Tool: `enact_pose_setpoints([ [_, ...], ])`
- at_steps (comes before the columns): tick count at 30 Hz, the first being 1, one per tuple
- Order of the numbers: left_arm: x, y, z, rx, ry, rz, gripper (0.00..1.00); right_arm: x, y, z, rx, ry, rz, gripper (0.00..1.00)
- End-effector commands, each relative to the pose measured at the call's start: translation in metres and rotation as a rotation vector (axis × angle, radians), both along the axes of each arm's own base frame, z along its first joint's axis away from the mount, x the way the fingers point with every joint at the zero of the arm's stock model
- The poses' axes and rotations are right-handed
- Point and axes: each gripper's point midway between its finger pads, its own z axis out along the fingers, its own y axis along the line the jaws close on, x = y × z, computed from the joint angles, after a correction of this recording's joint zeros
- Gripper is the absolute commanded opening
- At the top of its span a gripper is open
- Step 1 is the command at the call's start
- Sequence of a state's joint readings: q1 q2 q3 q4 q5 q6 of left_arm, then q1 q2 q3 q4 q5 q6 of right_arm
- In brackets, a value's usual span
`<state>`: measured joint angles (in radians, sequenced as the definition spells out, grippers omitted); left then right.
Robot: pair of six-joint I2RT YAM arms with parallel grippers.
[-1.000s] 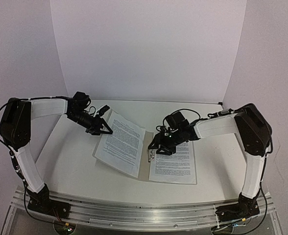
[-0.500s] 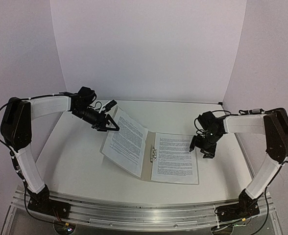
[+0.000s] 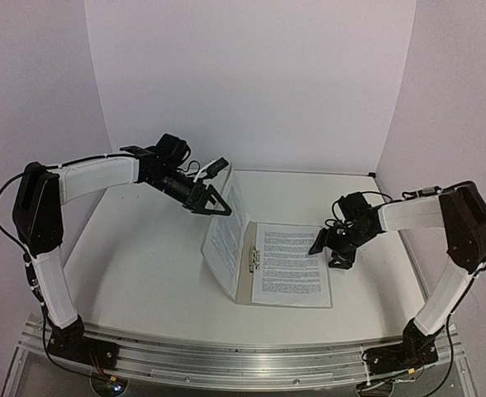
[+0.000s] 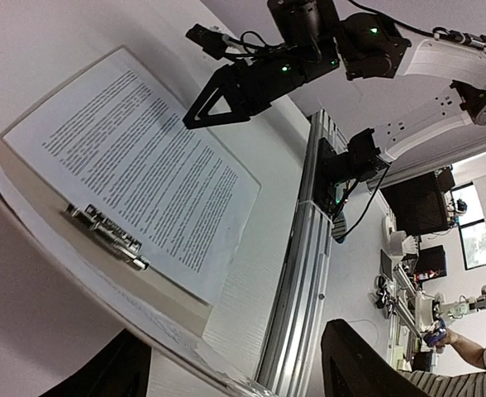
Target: Put the files into the folder
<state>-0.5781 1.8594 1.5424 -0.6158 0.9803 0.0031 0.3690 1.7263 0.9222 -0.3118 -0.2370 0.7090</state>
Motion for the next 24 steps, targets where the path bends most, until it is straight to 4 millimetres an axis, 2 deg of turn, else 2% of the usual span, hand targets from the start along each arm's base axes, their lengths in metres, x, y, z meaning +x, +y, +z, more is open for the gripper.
enact_pose_setpoints([
  [1, -0.005, -0.032, 0.024, -0.087, -0.074, -0.085, 0.73, -0.002, 0.032, -0.004, 0.139, 0.017, 0.037, 0.77],
  [9, -0.019, -0.07, 0.019, -0.13, -0.059, -0.159, 0.77, 0.009, 0.084, 0.008, 0.254, -0.012, 0.11, 0.77],
  [12, -0.016, -0.075, 0.013, -0.123, -0.041, -0.144, 0.79, 0.014, 0.091, 0.011, 0.277, -0.012, 0.101, 0.77],
  [19, -0.008, -0.078, 0.014, -0.118, -0.069, -0.128, 0.81, 0.019, 0.09, 0.012, 0.263, -0.023, 0.087, 0.77],
  [22, -0.005, -0.076, 0.012, -0.1, -0.079, -0.123, 0.81, 0.021, 0.073, 0.013, 0.171, -0.02, 0.045, 0.75],
  [24, 0.0, -0.071, 0.013, -0.085, -0.099, -0.108, 0.81, 0.027, 0.047, 0.014, -0.005, -0.028, 0.01, 0.74],
])
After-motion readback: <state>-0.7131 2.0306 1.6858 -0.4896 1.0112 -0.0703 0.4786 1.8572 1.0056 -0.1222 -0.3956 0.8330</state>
